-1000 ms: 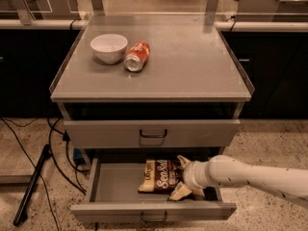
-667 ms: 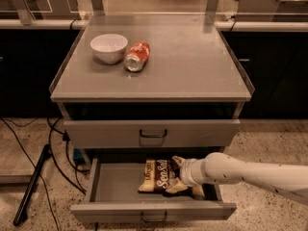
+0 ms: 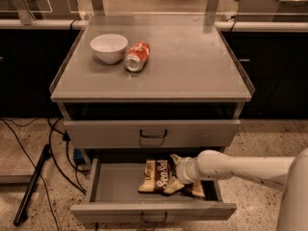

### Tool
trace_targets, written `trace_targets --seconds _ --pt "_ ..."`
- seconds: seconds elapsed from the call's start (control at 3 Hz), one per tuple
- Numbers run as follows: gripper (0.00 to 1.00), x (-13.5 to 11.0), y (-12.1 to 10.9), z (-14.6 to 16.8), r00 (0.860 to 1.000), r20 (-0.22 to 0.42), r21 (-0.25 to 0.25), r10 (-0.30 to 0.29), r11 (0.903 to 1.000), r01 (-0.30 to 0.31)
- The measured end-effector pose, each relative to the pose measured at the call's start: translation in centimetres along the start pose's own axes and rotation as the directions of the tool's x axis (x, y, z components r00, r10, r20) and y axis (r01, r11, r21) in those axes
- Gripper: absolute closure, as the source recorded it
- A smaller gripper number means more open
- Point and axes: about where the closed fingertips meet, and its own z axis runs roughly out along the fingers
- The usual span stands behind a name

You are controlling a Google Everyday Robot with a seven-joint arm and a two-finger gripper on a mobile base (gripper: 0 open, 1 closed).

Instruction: Pick brown chip bag from middle drawer and place on counter

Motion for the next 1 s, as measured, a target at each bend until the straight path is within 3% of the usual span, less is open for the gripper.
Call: trace_targets --seconds 0.33,0.67,1.0 --pt "0.18 2.5 0.1 1.3 0.998 -0.049 -0.021 0.029 0.9993 -0.030" --pt "0.34 5.5 0.8 2.4 0.992 -0.114 -0.044 0.061 0.9968 -0.067" --pt "0.56 5.9 0.7 2.3 0.991 -0.122 -0.043 0.062 0.9968 -0.068"
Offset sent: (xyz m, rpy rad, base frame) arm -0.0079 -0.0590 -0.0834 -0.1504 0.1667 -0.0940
